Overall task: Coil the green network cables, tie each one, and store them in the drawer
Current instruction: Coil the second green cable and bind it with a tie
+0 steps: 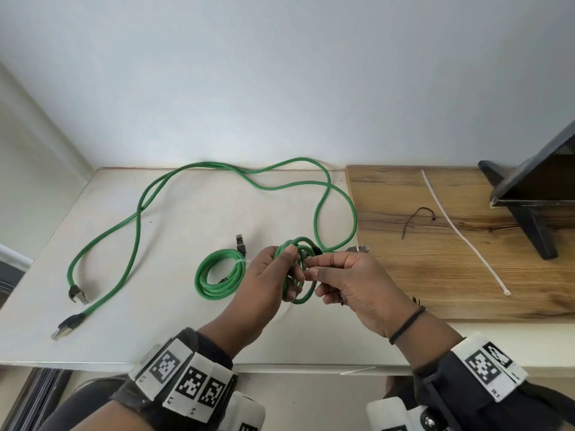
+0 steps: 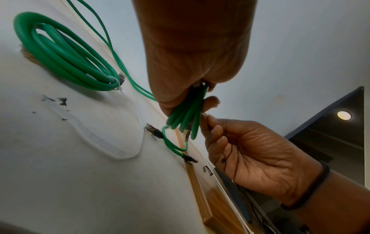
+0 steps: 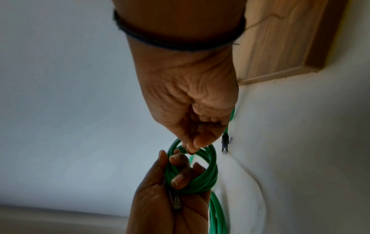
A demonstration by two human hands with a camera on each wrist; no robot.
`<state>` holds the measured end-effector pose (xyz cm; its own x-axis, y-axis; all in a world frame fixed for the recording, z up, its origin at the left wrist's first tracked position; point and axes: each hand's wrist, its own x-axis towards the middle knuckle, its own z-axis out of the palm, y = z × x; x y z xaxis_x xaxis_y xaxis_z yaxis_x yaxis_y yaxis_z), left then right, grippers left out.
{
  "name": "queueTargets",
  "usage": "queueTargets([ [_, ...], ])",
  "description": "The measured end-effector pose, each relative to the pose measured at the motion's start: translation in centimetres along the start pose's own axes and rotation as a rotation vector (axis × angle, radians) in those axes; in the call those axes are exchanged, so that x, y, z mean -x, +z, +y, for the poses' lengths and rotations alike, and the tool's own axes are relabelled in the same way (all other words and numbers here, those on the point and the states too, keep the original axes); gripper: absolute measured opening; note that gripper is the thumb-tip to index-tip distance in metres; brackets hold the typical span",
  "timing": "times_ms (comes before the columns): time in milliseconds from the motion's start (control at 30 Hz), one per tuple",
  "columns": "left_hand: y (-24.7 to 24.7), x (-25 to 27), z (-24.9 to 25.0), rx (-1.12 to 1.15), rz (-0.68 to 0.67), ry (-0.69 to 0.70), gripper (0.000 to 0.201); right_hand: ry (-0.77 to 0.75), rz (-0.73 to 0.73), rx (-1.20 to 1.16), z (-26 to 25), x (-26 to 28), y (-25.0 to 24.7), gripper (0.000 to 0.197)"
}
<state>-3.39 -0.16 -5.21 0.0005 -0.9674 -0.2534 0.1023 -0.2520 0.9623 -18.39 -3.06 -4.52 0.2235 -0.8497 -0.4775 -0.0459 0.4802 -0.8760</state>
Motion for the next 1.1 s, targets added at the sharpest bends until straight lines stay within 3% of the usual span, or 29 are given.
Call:
queueTargets([
  [500, 0.5, -0.1, 0.0, -0.091, 0.080, 0.013, 0.024, 0.020, -0.012, -0.092, -0.5, -0.1, -0.3, 0.009],
  [833, 0.4, 0.0, -0.2, -0.147, 0.136, 0.024, 0.009, -0.082, 0.013, 0.082, -0.1, 0.1, 0.2, 0.013],
  [1100, 0.4, -0.1, -0.2, -0.192, 0.149, 0.068, 0.009, -0.141, 0.056, 0.162, 0.0, 0.0, 0.5, 0.018],
])
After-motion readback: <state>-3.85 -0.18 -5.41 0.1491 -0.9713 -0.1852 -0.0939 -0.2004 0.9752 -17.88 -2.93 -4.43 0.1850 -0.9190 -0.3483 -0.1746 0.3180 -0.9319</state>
